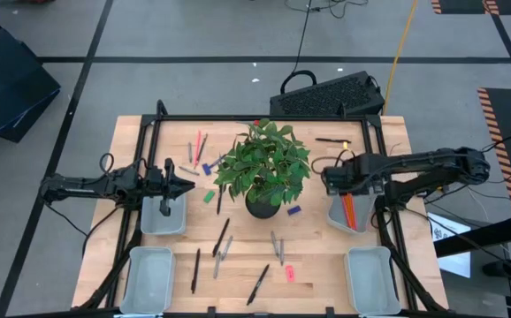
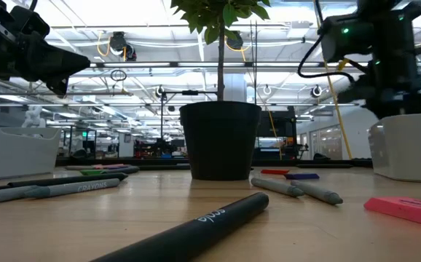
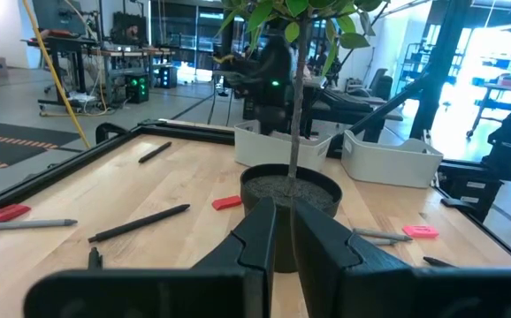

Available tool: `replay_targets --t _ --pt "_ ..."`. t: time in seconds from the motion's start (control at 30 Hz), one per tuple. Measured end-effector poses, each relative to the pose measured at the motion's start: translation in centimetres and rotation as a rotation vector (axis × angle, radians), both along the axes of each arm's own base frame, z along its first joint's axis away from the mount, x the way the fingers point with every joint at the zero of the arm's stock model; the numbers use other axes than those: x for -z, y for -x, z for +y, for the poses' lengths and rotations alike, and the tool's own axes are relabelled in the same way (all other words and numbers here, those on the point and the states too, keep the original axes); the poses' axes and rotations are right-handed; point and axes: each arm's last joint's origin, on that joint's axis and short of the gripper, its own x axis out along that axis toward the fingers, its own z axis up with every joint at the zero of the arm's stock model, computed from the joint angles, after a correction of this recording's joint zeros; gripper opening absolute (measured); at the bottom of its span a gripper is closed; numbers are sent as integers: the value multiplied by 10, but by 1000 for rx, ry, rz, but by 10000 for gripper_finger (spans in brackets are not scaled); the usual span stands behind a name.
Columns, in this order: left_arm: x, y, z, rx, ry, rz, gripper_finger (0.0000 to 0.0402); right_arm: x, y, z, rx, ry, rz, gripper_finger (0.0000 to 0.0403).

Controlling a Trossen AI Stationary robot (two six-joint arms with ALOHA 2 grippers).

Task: Sort crayons/erasers/pens/pencils in bins
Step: Put the black pen into the top left gray bin

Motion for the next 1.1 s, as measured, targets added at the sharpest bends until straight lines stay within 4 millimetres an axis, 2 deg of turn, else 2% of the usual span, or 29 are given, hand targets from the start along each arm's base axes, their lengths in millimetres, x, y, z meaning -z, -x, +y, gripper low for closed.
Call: replay_targets --t 0.23,0.47,0.6,0.77,0.83,0.93,1.1 --pt "0 0 0 0 0 0 42 0 -4 -29 92 159 -67 107" --pt "0 0 0 0 0 0 42 -2 -25 -35 -115 194 -245 99" --pt "0 0 0 0 0 0 42 -4 -22 -34 -194 177 -239 98" --pt "0 0 0 0 0 0 42 -28 -21 -37 -407 294 -236 98" --pt "0 0 0 0 0 -1 42 -39 -20 -45 -500 348 -220 98" --pt "0 0 0 0 0 -1 42 -44 -19 -68 -628 377 -162 98" --pt "0 0 0 0 0 0 42 -33 -19 -121 -734 320 -146 111"
